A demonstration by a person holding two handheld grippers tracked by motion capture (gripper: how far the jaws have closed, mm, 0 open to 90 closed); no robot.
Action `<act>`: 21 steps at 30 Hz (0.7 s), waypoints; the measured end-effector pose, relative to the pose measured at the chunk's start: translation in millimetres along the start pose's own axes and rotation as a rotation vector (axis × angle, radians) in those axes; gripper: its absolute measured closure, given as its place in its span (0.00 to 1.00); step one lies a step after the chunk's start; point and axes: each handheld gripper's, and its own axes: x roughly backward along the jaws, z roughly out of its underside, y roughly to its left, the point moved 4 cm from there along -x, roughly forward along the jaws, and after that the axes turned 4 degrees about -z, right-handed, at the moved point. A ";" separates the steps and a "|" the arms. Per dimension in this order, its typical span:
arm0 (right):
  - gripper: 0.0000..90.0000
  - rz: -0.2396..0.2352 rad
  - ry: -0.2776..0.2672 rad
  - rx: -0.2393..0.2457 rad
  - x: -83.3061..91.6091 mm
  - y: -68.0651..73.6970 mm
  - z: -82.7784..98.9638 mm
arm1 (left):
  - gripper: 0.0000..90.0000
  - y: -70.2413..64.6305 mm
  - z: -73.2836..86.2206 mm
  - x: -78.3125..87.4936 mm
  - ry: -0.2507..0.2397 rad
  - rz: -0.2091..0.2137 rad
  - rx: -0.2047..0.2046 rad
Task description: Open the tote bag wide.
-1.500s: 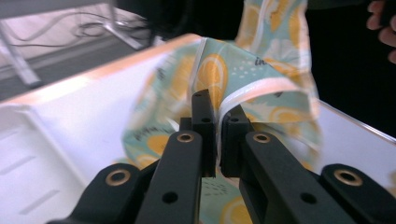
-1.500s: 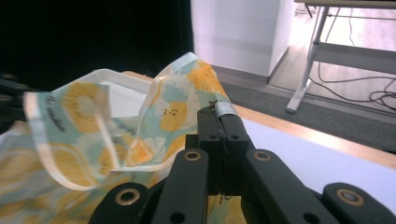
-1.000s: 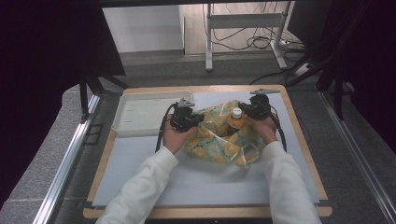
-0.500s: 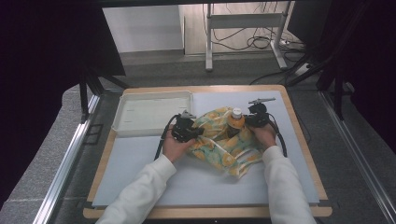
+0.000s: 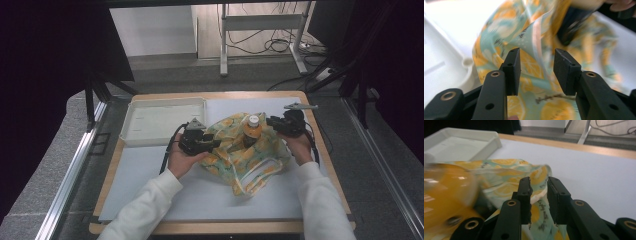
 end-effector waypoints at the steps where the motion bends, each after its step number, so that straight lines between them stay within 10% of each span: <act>1: 0.79 -0.001 -0.007 0.008 7.7 2.3 -1.1 | 0.65 -3.0 -3.6 4.9 -0.014 0.010 -0.006; 8: 0.95 -0.043 0.029 0.059 33.5 33.2 9.4 | 0.93 -27.9 -19.1 -2.8 0.018 0.043 -0.070; 15: 0.98 -0.055 0.120 0.024 5.4 45.2 36.4 | 0.97 -15.2 -23.0 -64.6 0.123 0.057 0.024; 21: 0.99 -0.014 0.224 -0.008 -18.0 32.2 59.0 | 0.97 -9.2 -12.7 -102.6 0.179 0.026 0.020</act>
